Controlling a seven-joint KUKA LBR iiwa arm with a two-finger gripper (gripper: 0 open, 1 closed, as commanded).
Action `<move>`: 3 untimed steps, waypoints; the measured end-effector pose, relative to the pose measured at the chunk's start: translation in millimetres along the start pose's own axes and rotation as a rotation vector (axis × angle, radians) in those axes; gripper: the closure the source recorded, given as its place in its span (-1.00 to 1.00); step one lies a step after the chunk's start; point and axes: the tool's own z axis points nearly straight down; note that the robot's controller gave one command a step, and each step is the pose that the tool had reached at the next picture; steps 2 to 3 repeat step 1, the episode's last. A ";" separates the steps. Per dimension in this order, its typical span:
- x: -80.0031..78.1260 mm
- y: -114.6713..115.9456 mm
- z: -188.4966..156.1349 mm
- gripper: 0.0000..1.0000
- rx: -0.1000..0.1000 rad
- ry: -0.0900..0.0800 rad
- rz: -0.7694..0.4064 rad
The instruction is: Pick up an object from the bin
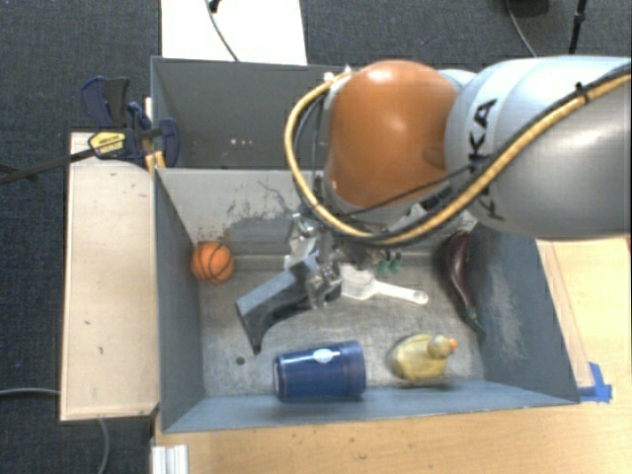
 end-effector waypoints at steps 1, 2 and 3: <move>0.5 0.3 1.5 1.00 -0.001 0.003 0.000; 0.5 0.3 1.5 1.00 -0.001 0.003 0.000; 0.5 0.3 1.5 1.00 -0.001 0.003 0.000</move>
Offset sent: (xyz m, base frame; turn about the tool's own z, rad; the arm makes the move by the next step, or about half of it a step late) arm 0.0319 0.0303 0.0018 -0.2010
